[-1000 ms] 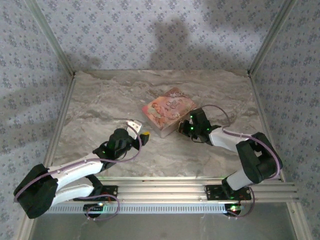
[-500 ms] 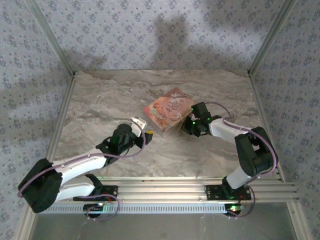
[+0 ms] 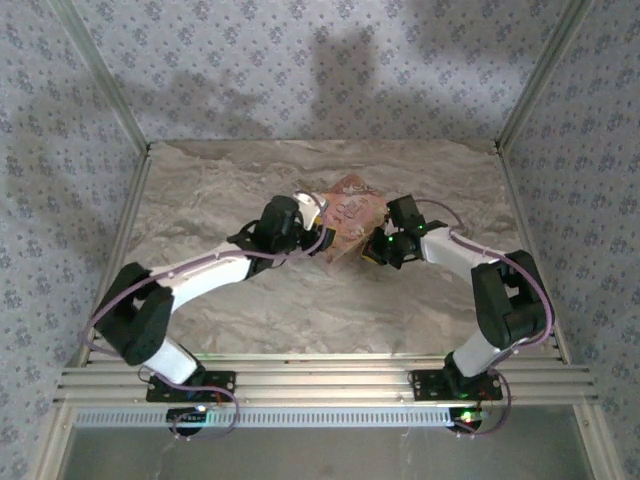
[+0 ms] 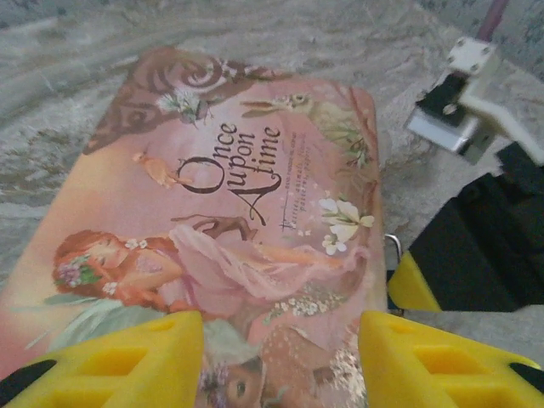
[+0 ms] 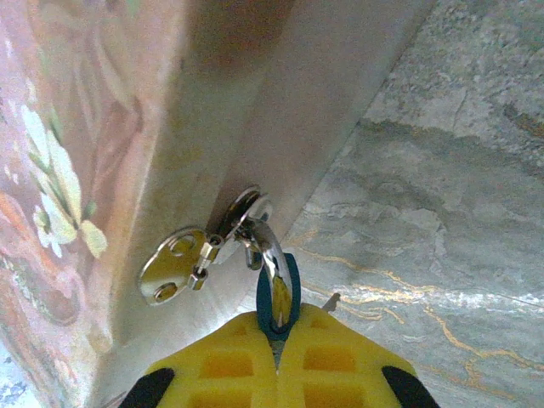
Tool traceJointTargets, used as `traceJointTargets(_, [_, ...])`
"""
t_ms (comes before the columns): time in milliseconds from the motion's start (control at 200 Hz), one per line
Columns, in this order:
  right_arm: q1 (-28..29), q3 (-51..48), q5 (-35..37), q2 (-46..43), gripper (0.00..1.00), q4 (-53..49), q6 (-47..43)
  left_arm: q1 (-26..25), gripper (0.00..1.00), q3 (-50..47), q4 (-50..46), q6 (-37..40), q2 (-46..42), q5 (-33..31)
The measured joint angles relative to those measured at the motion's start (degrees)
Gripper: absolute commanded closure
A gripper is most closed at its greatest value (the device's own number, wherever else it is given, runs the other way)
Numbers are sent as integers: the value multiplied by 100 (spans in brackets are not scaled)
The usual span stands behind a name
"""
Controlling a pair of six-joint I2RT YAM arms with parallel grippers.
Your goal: Unlock the padlock with the key
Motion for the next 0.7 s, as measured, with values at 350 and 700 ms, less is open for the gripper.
traceJointTargets(350, [-17,260,-63,57,100,-125,140,61,52,483,-83,-4,1058,170])
traceJointTargets(700, [-129,365,210,107,100,-271,345,61,53,492,223,-2,1237,190])
